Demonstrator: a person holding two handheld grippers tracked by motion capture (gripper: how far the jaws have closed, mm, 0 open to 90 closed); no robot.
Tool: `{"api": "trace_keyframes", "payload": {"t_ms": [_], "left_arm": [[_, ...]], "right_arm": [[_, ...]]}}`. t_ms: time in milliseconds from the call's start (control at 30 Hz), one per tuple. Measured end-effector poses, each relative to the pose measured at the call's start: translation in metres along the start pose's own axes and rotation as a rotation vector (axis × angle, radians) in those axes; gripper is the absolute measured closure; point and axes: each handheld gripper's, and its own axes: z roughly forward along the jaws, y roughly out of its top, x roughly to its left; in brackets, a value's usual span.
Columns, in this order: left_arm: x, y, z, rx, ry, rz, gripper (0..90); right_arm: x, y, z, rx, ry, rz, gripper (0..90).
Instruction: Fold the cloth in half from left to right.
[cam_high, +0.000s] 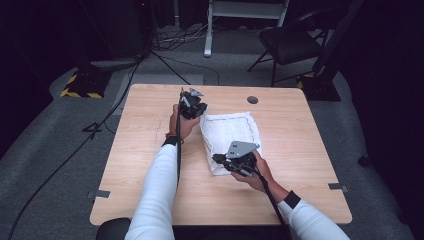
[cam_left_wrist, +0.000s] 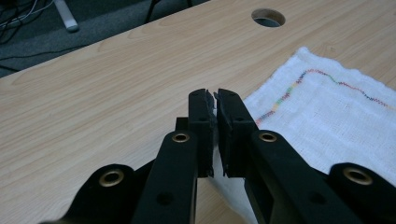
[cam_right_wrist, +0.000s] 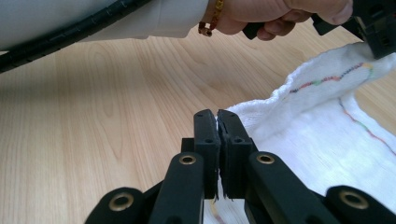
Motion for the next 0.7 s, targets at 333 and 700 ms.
{"api": "trace_keyframes", "payload": {"t_ms": [333,700], "left_arm": [[-0.021,0.013,0.016,0.002,-0.01,0.044,84.5],[-0.047,0.03,0.03,-0.004,-0.041,0.079,84.5]], "right_arm": [[-0.016,-0.017,-0.032,0.001,-0.058,0.036,87.8],[-0.03,-0.047,-0.063,0.034,-0.113,0.077,87.8]]}}
